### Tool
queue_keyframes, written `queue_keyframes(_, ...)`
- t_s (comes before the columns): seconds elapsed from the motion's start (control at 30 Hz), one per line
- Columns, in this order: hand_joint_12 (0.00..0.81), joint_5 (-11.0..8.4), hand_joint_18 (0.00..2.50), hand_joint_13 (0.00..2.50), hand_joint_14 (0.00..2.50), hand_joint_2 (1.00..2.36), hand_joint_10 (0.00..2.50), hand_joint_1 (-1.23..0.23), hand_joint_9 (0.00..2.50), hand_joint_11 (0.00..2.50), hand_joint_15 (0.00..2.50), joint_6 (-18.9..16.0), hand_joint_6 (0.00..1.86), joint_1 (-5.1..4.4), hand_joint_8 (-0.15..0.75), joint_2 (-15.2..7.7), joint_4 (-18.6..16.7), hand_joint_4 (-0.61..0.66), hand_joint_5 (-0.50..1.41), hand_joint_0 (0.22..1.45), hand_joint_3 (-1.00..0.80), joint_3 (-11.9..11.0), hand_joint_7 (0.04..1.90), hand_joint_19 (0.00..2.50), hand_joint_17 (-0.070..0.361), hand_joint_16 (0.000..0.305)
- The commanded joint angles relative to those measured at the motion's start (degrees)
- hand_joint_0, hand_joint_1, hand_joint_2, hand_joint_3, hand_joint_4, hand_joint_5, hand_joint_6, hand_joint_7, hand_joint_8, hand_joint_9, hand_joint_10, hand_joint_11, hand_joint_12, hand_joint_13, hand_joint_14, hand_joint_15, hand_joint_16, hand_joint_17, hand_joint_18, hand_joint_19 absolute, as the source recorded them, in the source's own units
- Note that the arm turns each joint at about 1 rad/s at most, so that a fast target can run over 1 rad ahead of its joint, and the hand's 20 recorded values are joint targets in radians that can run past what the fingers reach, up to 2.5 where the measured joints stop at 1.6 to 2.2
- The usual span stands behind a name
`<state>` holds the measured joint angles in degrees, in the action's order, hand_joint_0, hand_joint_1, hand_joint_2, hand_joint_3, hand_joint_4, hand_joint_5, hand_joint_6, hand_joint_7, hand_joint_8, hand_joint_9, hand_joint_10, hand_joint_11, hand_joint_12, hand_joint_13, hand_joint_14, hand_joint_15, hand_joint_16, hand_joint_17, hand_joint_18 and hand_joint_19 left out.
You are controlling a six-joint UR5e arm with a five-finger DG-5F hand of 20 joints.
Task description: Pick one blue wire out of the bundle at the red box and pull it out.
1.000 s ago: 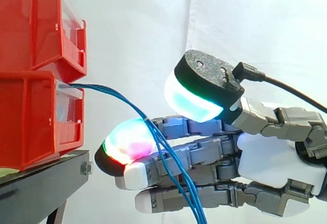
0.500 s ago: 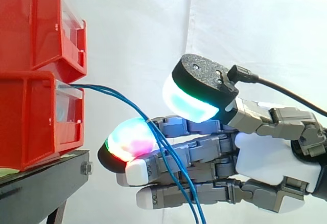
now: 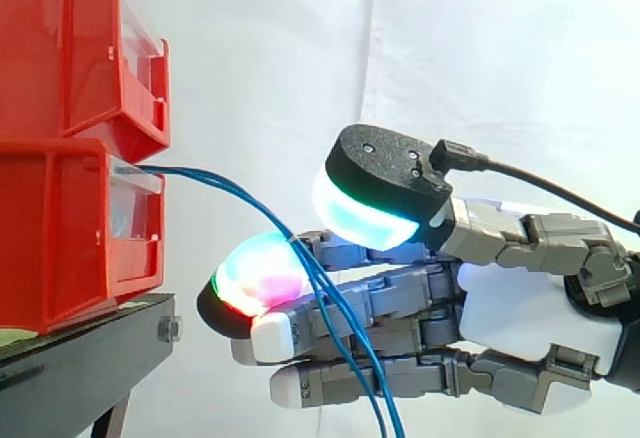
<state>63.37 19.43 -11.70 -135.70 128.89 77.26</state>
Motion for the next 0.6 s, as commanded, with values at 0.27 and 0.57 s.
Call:
queue_keyframes(0.27,0.403,0.0,0.15,0.19,0.0,1.02,0.01,-0.64,0.71,0.4,0.12,0.0,0.83,0.01,0.331,-0.01,-0.13,0.28,-0.18,0.59,-0.24,-0.18,0.96,0.39,0.132,0.059)
queue_keyframes(0.57,0.406,0.0,0.13,0.19,0.0,1.03,0.02,-0.62,0.77,0.45,0.12,-0.09,0.87,0.01,0.345,0.08,1.01,0.27,-0.17,0.57,-0.14,-1.67,1.04,0.37,0.132,0.059)
